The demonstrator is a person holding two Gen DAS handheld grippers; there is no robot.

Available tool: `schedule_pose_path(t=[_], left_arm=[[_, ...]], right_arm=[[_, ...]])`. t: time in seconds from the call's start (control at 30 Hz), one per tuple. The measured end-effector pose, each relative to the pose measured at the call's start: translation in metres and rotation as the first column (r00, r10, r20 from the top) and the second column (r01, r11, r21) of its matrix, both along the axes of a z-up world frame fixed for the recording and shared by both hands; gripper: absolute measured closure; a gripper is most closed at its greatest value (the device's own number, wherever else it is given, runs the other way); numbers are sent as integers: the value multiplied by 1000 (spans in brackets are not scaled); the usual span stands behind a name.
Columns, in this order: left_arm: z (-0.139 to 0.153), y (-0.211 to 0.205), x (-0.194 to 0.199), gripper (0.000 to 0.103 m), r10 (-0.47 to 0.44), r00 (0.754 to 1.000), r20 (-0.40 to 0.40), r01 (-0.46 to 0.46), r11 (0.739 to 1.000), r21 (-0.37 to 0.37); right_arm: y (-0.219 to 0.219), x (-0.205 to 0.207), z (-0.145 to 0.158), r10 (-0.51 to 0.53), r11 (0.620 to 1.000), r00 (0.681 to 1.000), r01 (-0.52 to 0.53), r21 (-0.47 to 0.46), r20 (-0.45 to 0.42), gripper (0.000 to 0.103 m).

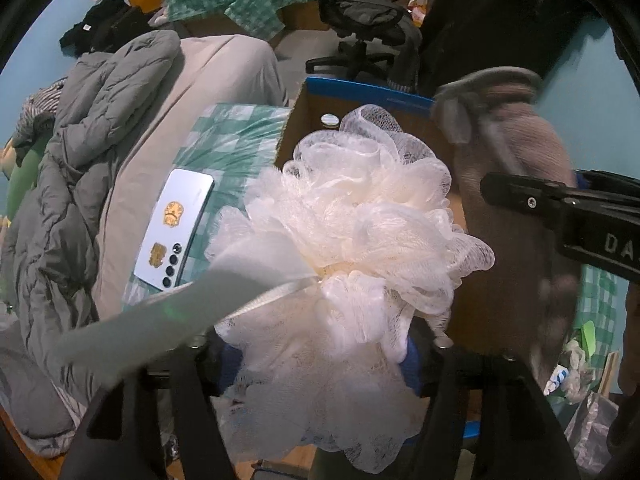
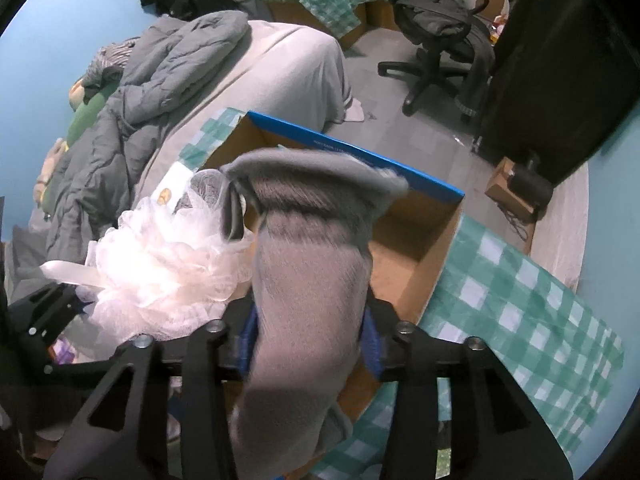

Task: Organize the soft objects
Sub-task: 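Release the bath puff from the left tool while the right tool drops the mitten into the box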

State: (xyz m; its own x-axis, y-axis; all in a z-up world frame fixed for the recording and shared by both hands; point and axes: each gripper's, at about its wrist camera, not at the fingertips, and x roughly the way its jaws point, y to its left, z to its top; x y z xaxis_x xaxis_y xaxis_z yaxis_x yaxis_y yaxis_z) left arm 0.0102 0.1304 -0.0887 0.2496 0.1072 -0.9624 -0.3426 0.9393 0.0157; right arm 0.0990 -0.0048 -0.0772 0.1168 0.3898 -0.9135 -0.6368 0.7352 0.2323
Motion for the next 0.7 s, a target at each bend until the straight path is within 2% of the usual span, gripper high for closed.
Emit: schedule_pose_path(t=[0.03,0.17,0.7], left_arm=[[1,0,0,36,-3,1000,0,3,1000,-4],[7,-2,-2,29,-15,1000,18,15,1000,-14],[37,-20,-3,26,-58,996,67,57,998,9]], right_arm=[[1,0,0,-4,1000,1000,4,-4,2,43],[2,-2,2,-17,1000,1000,17,-9,16,33],[-27,-8,22,-59,998,997,60,-26,56,28]])
